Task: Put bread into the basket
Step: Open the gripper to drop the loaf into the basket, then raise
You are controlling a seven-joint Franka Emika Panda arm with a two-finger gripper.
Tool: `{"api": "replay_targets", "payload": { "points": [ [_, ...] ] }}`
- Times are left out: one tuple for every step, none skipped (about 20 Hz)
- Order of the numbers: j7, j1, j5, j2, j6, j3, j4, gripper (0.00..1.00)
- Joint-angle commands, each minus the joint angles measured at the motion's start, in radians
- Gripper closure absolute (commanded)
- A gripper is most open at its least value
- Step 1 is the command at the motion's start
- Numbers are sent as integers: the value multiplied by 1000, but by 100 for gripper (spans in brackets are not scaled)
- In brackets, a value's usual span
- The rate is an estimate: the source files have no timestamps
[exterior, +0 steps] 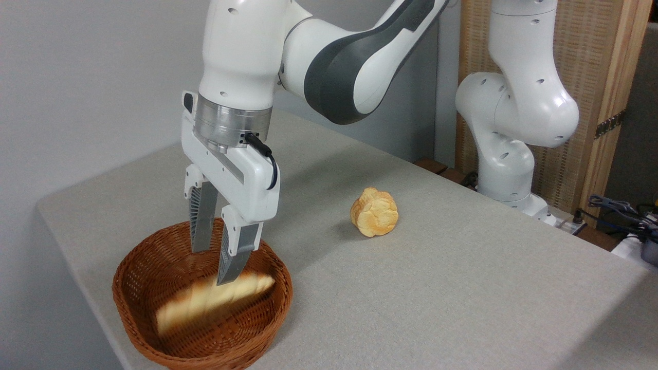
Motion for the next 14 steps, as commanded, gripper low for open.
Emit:
{"api": "replay_targets", "payload": {
  "points": [
    [-8,4,-15,0,3,-1,12,0],
    [-8,4,-15,0,3,-1,12,0],
    [-8,4,-15,0,3,-1,12,0],
    [-15,4,-14,-4,0,0,12,0],
    [-32,6,-14,-12,-6,6,12,0],
    [-55,10,-11,-27,-15,11,12,0],
    [-64,12,-10,-38,-29,12,12,0],
    [-73,15,-10,-52,-70,20,12,0],
    [-74,13,-7,-67,-122,47,14,0],
    [-74,13,-7,-78,-150,58,14,0],
    [-74,13,6,-99,-197,69,14,0],
    [-74,13,29,-118,-246,72,14,0],
    [-74,13,54,-138,-297,81,15,0],
    [-74,13,74,-150,-340,84,15,0]
  ]
}}
